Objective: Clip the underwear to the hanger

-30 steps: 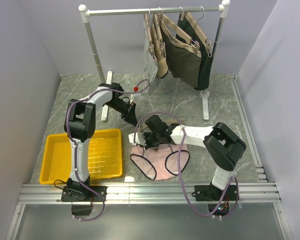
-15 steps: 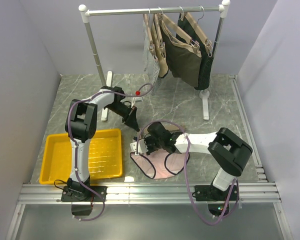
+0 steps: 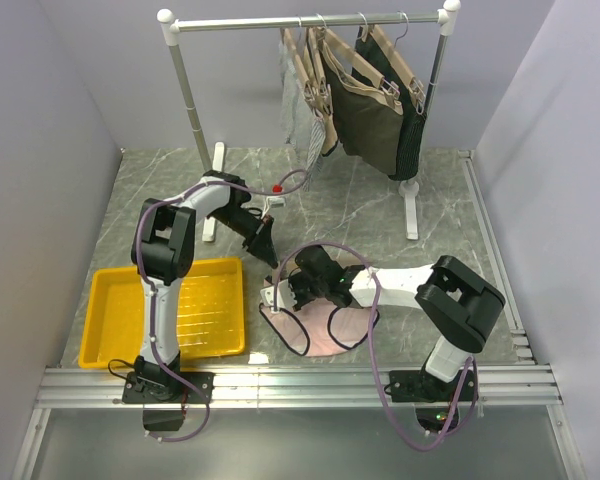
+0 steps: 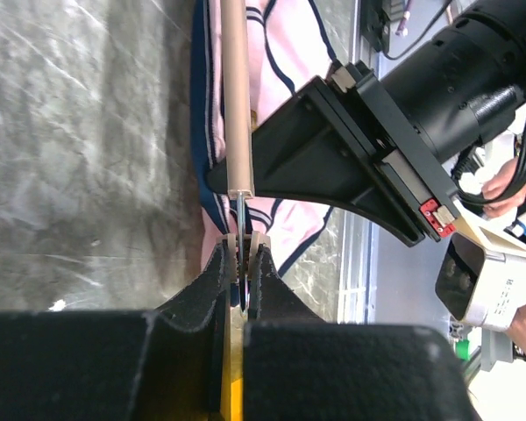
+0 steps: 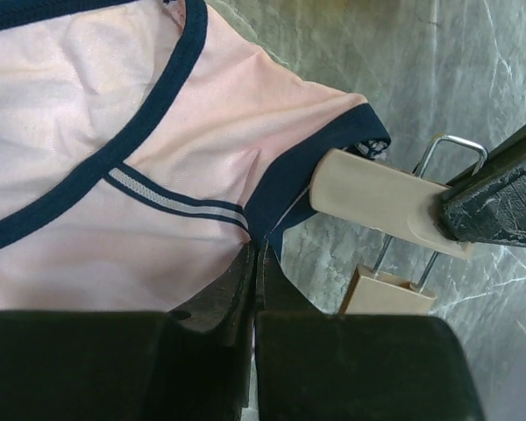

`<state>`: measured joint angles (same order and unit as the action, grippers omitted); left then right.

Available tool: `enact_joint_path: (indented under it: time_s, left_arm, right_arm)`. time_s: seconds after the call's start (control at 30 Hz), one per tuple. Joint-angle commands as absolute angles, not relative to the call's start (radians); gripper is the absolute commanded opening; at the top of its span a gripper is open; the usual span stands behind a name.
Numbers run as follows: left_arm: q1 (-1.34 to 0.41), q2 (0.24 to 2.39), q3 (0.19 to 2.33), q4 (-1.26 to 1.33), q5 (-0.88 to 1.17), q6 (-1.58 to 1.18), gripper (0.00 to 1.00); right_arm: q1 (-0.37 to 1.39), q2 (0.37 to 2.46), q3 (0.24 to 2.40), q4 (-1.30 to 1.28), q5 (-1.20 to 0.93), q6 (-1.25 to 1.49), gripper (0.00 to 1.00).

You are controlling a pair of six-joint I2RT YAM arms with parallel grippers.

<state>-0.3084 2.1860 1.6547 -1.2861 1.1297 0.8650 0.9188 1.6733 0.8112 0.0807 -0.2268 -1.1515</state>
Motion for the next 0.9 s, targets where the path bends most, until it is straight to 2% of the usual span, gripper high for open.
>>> enact_joint_path:
  time_s: [0.0, 0.3, 0.63, 0.87]
  left_arm:
    - [-0.318, 2.187, 1.68, -1.361, 1.193, 0.943, 0.0]
    - [-0.33, 2.181, 1.677, -1.35, 1.177, 0.948, 0.01]
    - [-0.33, 2.12, 1.591, -1.183, 1.124, 0.848, 0.0]
    - [-0.328, 2.132, 1.595, -1.19, 1.12, 0.854, 0.0]
  right_arm:
    - [0.923, 1.647, 0.827, 0.101, -0.235, -1.172, 0.0]
    - [0.919, 1.669, 0.873, 0.051, -0.248, -1.152, 0.0]
    - [0.897, 1.674, 0.926, -0.021, -0.291, -1.108, 0.0]
    - [0.888, 1.671, 0.922, -0.041, -0.301, -1.124, 0.0]
